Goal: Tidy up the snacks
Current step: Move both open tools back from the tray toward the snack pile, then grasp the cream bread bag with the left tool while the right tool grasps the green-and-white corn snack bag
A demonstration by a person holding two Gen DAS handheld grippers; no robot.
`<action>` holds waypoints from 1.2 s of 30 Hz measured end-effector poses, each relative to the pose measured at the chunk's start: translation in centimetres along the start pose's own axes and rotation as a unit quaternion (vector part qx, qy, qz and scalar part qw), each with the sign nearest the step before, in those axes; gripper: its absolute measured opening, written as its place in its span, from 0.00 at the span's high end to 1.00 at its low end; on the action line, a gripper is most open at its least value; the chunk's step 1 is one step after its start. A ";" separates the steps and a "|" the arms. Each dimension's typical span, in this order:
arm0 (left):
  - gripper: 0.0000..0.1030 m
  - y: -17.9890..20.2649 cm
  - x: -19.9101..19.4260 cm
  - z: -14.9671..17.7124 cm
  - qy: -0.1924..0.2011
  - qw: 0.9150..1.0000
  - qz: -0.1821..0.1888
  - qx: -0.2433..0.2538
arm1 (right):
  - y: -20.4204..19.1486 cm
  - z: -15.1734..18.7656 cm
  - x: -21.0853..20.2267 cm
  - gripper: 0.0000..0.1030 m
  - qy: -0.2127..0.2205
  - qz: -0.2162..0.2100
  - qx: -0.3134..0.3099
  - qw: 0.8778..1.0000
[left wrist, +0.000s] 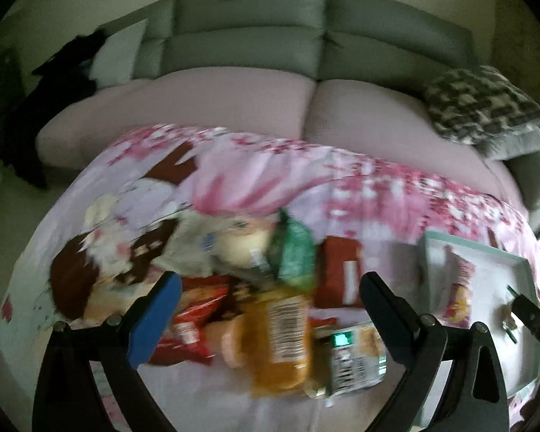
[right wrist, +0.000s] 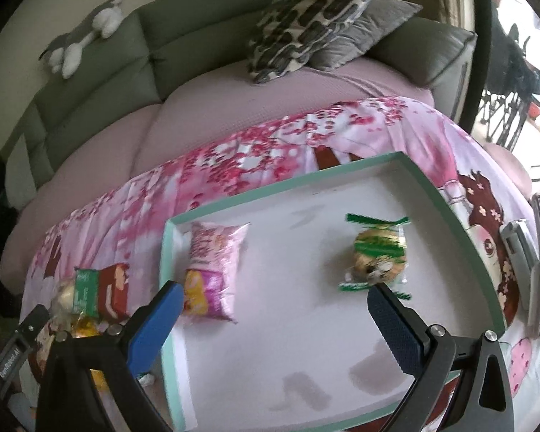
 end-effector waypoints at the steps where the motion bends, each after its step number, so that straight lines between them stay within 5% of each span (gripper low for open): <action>1: 0.04 -0.8 -0.1 0.2 -0.002 1.000 -0.005 -0.005 | -0.4 0.3 -0.1 0.00 0.000 0.000 -0.005 1.000; 10: 0.04 -6.9 -0.8 2.3 -0.032 0.997 -0.055 -0.043 | -5.2 3.2 0.0 0.00 -0.015 -0.018 -0.055 0.998; 22: 0.04 -14.1 -1.8 4.2 -0.023 0.992 -0.037 -0.119 | -10.9 7.5 0.9 0.00 -0.052 -0.057 -0.121 0.990; 36: 0.03 -15.1 2.7 7.2 -0.103 0.988 -0.015 -0.116 | -13.8 11.5 2.5 0.03 -0.095 -0.054 -0.178 0.978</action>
Point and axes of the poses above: each gripper's, at about its wrist camera, not at the fingertips, and x roughly the way its jaws point, y to its right, z to its underside, the point moved 5 cm from there along x, roughly the way its jaws point, and after that the axes turned 13 degrees about x, right-handed, at the moved point
